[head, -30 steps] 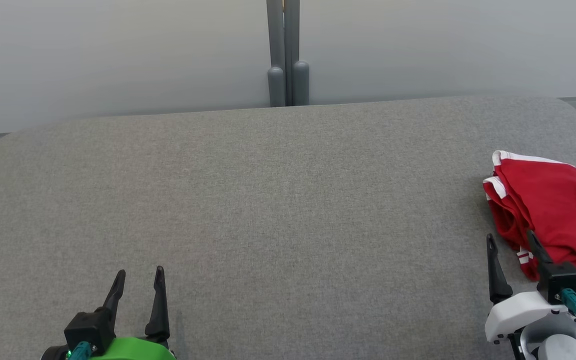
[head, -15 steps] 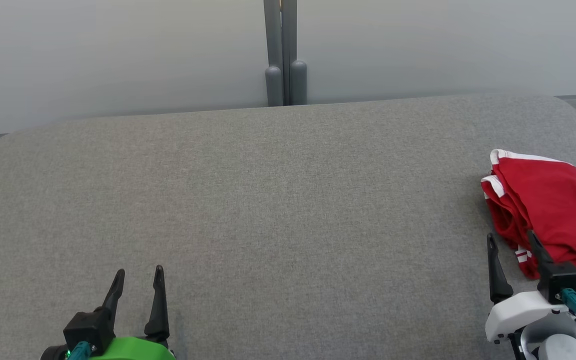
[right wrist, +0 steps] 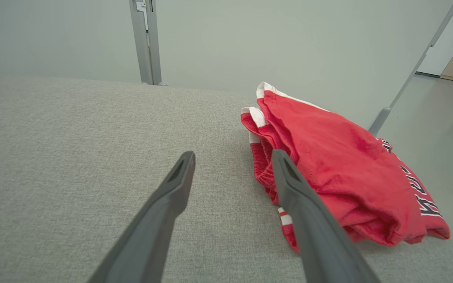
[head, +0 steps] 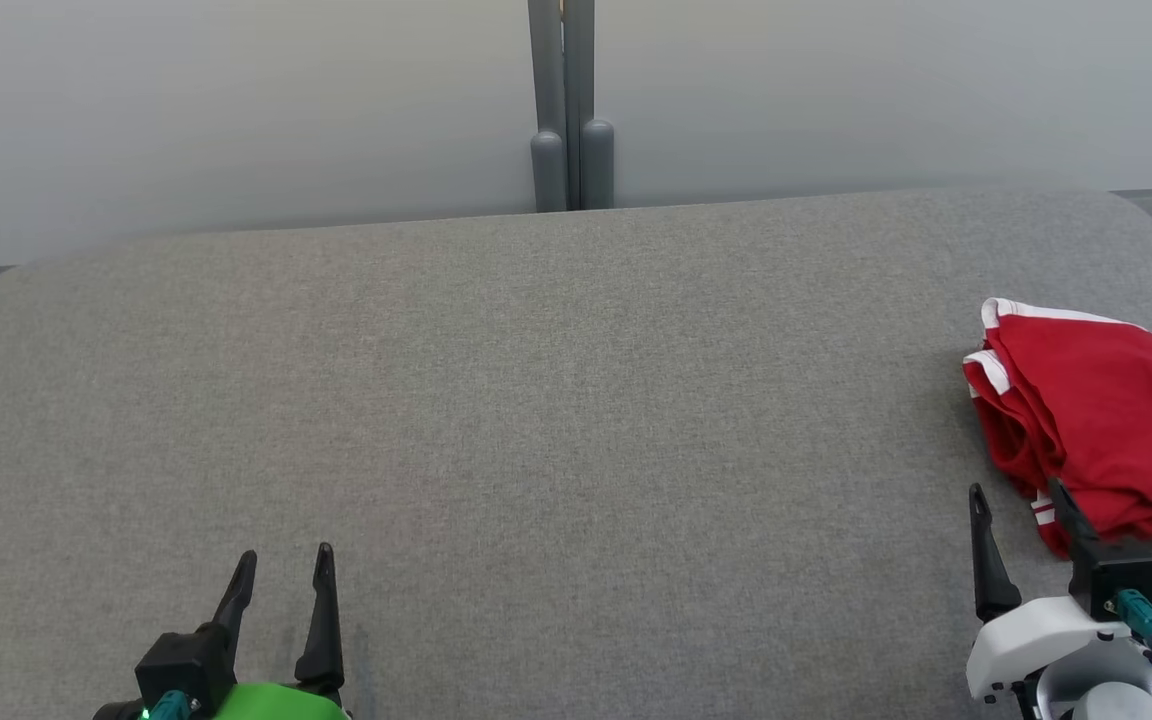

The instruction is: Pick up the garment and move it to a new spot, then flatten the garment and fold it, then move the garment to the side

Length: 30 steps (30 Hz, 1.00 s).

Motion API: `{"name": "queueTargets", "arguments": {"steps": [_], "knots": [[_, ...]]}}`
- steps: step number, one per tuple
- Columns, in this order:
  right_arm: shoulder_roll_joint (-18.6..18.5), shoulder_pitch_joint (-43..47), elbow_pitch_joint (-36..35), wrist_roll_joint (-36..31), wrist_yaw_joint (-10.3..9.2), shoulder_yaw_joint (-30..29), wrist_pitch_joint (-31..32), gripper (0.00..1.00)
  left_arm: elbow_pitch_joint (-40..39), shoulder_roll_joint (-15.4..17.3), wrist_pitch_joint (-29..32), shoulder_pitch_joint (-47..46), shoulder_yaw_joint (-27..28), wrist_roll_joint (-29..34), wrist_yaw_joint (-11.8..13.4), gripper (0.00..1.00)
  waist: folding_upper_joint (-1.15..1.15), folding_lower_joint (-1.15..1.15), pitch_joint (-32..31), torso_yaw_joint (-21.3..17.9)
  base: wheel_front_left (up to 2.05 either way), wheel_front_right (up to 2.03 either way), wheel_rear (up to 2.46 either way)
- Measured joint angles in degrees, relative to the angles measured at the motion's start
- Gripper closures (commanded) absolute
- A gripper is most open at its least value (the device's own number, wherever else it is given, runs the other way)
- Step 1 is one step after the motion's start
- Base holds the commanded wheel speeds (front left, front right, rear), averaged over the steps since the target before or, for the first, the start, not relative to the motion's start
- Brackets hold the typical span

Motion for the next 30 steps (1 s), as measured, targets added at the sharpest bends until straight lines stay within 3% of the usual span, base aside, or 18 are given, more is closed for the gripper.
{"name": "queueTargets", "arguments": {"steps": [6, 7, 14, 30], "knots": [[-0.01, -0.01, -0.23, -0.08, 0.0, 0.24, 0.0, 0.0, -0.04, 0.0, 0.0, -0.01, -0.07, 0.0, 0.01, 0.0, 0.0, 0.0, 0.06, 0.02, 0.0, 0.0, 0.0], [0.01, 0.04, -0.1, -0.08, 0.0, 0.25, 0.0, 1.0, 0.08, -0.01, -0.01, 0.01, -0.08, 0.0, 0.01, 1.0, 0.0, 0.0, 0.07, 0.02, 0.0, 0.0, 0.0], [0.98, 1.68, 3.33, 1.03, 0.01, 0.02, 0.97, 1.0, 3.08, -0.31, 0.55, 1.12, -0.09, -1.04, 0.0, 1.0, 0.0, 0.0, 0.08, 0.01, 0.0, 0.0, 0.0], [0.85, 1.51, 1.4, 21.5, 0.0, 0.88, 5.11, 1.0, 1.82, -0.31, 4.89, 0.43, 1.44, -17.51, -0.09, 1.0, 0.0, 0.0, 0.08, -0.13, 0.0, 0.0, 0.0]]}}
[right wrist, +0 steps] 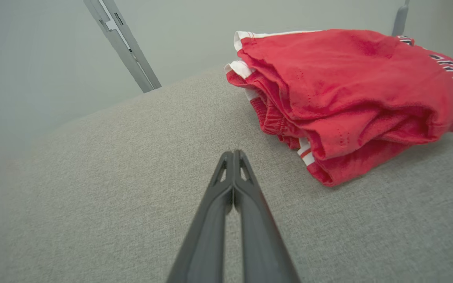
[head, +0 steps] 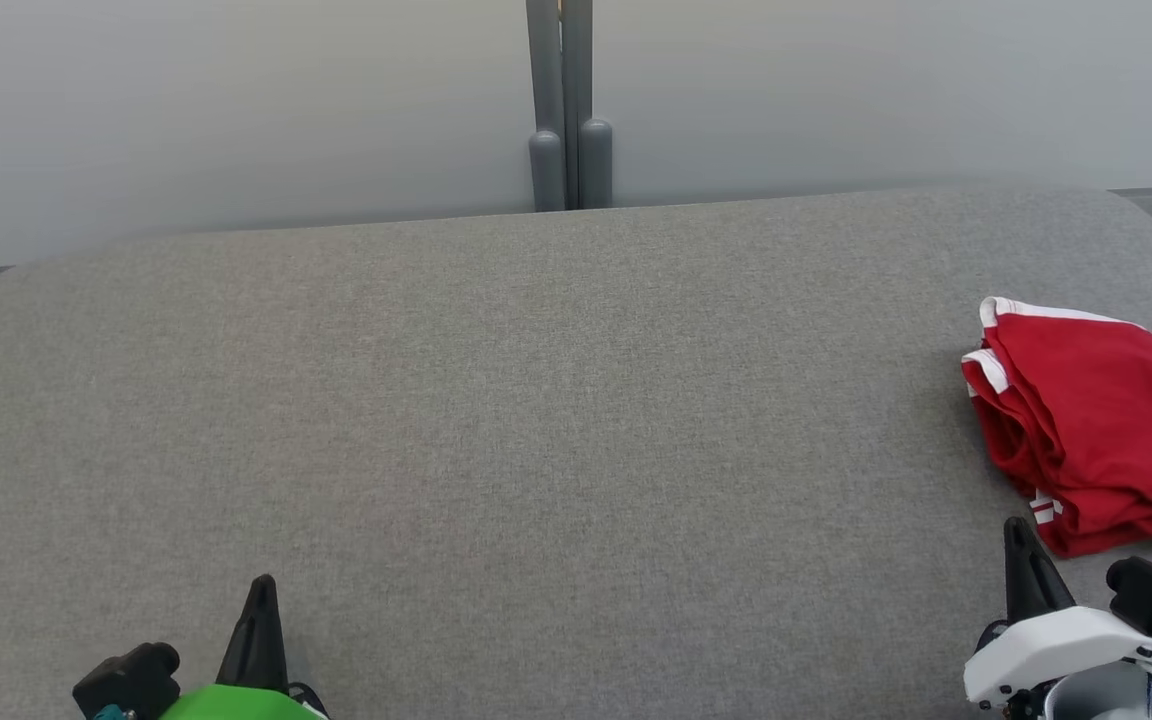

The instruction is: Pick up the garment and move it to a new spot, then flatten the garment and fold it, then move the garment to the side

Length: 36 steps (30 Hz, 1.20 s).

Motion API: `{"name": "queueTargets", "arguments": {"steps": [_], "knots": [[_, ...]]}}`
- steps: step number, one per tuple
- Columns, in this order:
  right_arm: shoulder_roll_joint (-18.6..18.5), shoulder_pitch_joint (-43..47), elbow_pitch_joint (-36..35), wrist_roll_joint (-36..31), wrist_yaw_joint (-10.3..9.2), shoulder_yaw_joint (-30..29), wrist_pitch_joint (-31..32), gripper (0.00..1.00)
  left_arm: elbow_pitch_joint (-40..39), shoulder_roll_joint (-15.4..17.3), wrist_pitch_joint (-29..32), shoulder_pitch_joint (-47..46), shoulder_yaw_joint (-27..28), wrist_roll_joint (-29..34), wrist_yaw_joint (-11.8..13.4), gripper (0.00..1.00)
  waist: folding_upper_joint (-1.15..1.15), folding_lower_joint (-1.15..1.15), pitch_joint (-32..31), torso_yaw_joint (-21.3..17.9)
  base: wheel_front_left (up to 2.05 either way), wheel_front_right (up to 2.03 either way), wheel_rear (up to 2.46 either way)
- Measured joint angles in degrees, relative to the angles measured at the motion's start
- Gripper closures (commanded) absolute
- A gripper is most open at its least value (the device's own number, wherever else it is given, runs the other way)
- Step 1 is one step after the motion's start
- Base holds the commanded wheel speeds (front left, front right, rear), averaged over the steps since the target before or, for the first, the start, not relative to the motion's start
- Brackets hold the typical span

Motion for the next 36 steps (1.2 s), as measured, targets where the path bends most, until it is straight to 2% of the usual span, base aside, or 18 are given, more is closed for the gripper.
{"name": "queueTargets", "arguments": {"steps": [14, 36], "knots": [[-0.22, -0.37, -1.77, 16.1, 0.0, 0.78, 3.24, 1.0, -1.32, 0.01, 3.36, -1.38, 1.19, -13.14, -0.34, 1.0, 0.0, 0.0, 0.01, -0.12, 0.0, 0.0, 0.0], [-0.49, -1.25, -3.68, 35.29, -0.01, 1.58, 7.43, 1.0, -2.88, 0.04, 7.62, -3.41, 2.71, -28.6, -0.49, 1.0, 0.0, 0.0, 0.01, -0.29, 0.0, 0.0, 0.0]]}}
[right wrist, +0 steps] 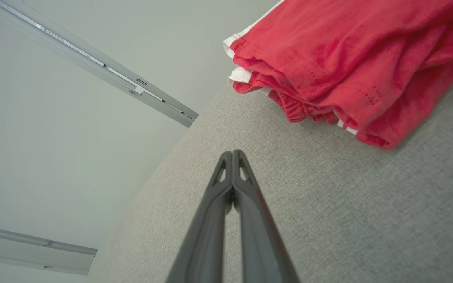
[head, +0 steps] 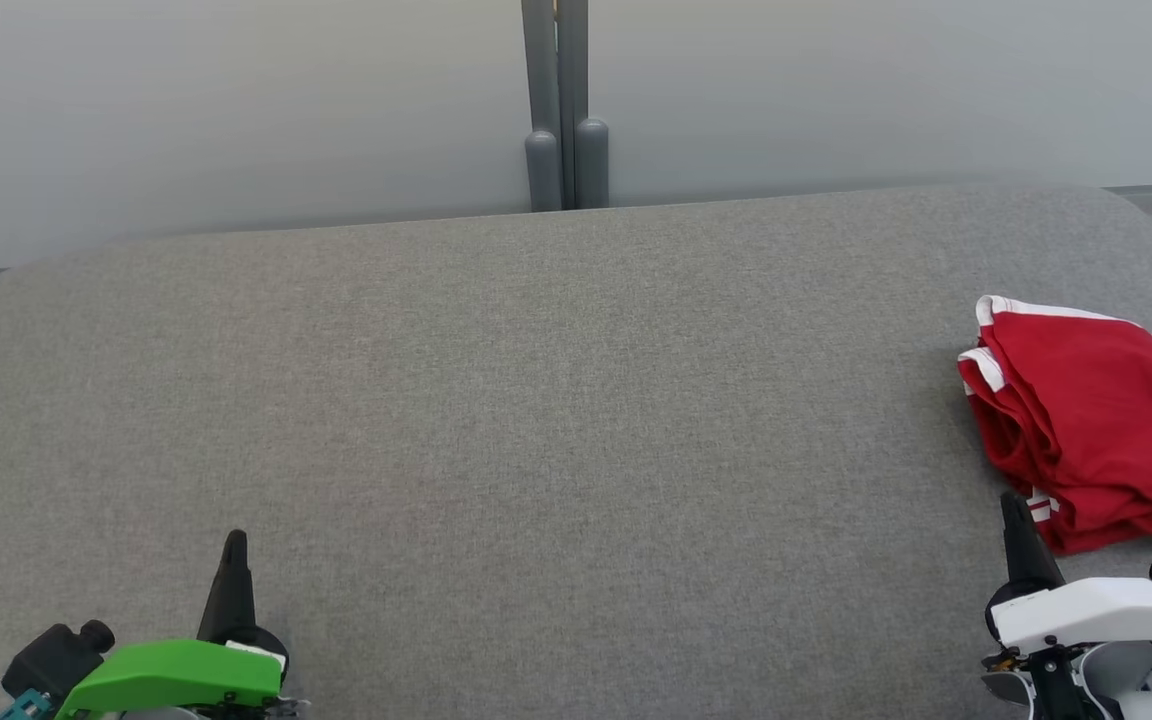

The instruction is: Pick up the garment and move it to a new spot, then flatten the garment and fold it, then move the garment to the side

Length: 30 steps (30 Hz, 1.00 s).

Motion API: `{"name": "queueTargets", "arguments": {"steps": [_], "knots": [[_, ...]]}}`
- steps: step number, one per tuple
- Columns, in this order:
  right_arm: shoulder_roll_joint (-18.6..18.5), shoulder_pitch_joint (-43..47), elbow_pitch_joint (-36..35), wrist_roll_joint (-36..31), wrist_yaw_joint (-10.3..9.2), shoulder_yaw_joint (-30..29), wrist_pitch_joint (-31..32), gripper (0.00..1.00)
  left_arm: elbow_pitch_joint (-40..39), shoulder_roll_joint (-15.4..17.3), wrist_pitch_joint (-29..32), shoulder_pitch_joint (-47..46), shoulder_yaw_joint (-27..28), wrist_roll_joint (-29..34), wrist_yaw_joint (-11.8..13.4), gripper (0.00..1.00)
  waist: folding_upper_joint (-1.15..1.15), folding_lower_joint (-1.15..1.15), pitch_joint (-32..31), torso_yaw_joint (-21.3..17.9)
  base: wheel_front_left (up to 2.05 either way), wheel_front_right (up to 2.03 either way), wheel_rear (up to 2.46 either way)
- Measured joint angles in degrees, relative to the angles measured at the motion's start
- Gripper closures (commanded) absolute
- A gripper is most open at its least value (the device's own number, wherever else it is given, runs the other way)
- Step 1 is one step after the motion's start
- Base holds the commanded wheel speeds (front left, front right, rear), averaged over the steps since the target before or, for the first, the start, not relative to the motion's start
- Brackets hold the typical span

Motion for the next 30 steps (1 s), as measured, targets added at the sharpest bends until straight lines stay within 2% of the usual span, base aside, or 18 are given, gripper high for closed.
{"name": "queueTargets", "arguments": {"steps": [30], "knots": [[-0.31, -0.89, -2.09, 20.63, -0.05, 0.79, 4.45, 1.0, -1.53, 0.07, 4.41, -1.94, 1.66, -16.92, -0.41, 1.0, 0.0, 0.0, 0.01, -0.24, 0.0, 0.0, 0.0]]}}
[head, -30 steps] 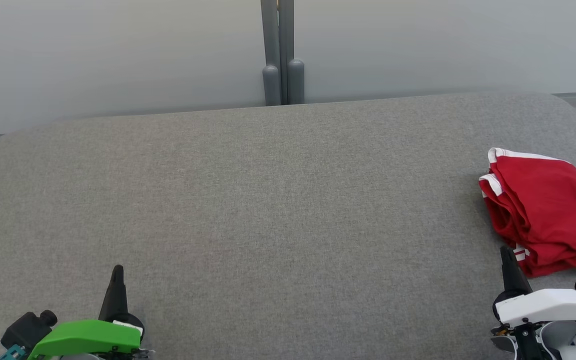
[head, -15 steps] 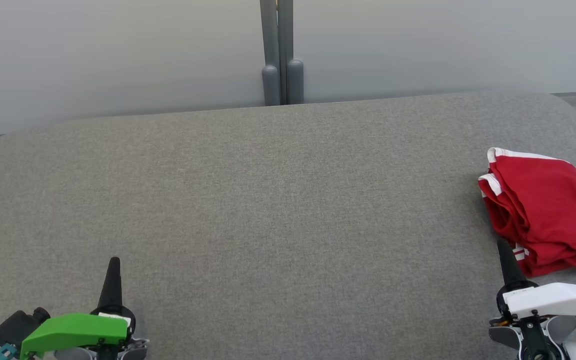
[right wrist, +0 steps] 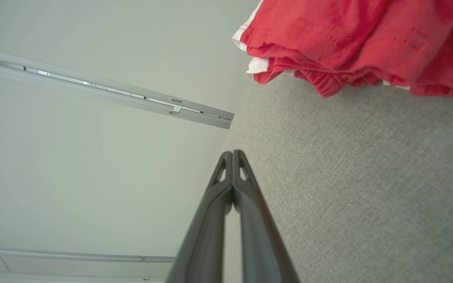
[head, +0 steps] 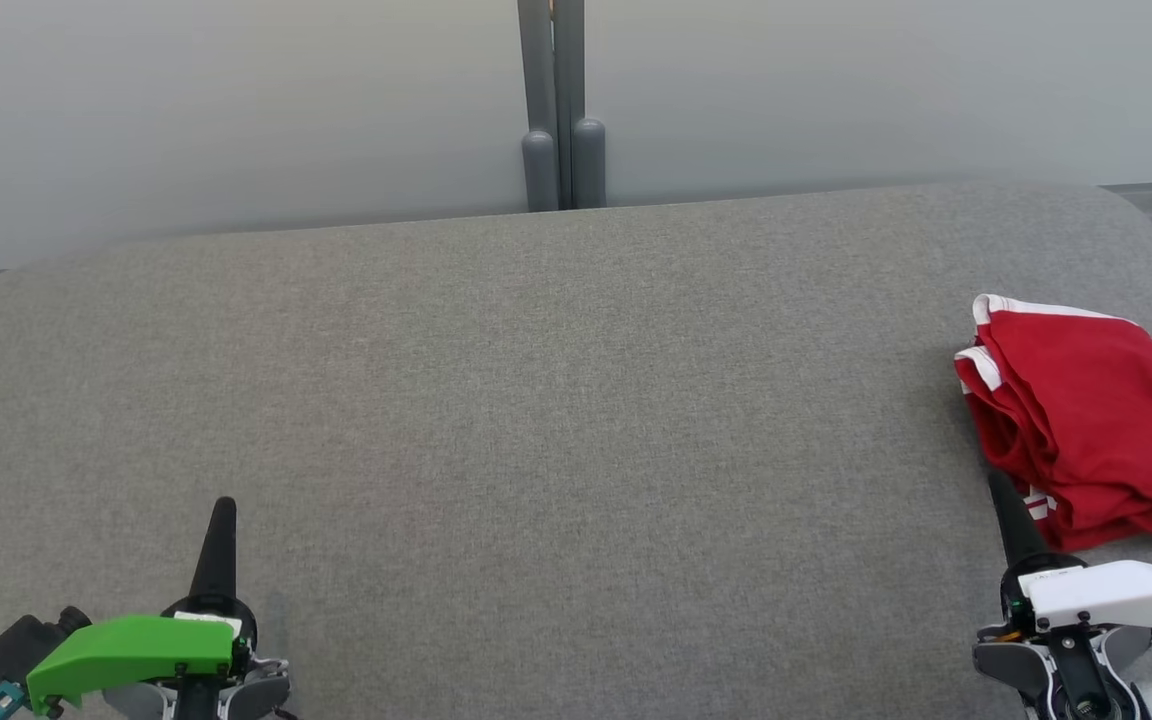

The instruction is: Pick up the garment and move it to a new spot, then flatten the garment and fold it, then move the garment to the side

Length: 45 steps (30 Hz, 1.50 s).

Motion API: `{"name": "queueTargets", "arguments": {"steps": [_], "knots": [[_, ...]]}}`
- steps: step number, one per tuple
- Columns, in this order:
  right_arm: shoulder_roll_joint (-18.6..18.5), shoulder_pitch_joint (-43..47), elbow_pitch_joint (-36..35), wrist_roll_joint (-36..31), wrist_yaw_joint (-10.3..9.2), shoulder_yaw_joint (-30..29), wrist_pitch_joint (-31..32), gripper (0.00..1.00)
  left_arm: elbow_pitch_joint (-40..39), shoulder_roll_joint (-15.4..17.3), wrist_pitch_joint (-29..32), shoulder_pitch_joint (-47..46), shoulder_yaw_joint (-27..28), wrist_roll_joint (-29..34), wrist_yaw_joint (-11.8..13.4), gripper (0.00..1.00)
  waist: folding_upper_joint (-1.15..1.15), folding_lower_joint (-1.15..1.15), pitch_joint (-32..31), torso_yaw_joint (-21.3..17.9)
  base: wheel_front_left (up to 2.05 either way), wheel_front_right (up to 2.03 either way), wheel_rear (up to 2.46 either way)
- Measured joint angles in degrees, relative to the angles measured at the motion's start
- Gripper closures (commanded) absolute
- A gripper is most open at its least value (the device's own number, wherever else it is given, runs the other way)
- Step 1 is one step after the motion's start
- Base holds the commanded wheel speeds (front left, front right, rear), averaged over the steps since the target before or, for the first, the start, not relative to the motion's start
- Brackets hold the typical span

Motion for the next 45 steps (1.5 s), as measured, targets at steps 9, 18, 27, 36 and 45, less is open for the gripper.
{"name": "queueTargets", "arguments": {"steps": [9, 18, 27, 36, 45], "knots": [[-0.09, -0.35, -0.52, 5.26, 0.0, 0.19, 1.02, 1.0, -0.44, 0.03, 1.15, -0.41, 0.47, -4.11, -0.02, 1.0, 0.0, 0.0, 0.0, -0.07, 0.0, 0.0, 0.0], [-0.14, -0.53, -0.96, 10.12, 0.0, 0.4, 2.18, 1.0, -0.8, 0.07, 2.23, -0.98, 0.89, -8.01, -0.08, 1.0, 0.0, 0.0, 0.0, -0.14, 0.0, 0.0, 0.0], [-0.21, -0.89, -1.45, 14.55, 0.0, 0.58, 3.19, 1.0, -1.13, 0.09, 3.18, -1.52, 1.25, -11.67, -0.1, 1.0, 0.0, 0.0, 0.01, -0.21, 0.0, 0.0, 0.0], [-0.3, -1.04, -1.9, 19.37, 0.0, 0.78, 4.19, 1.0, -1.51, 0.12, 4.19, -1.76, 1.58, -15.46, -0.26, 1.0, 0.0, 0.0, 0.01, -0.29, 0.0, 0.0, 0.0], [-0.33, -1.09, -2.14, 21.43, 0.0, 0.89, 4.55, 1.0, -1.74, 0.13, 4.68, -2.19, 1.76, -17.47, -0.27, 1.0, 0.0, 0.0, 0.01, -0.33, 0.0, 0.0, 0.0]]}}
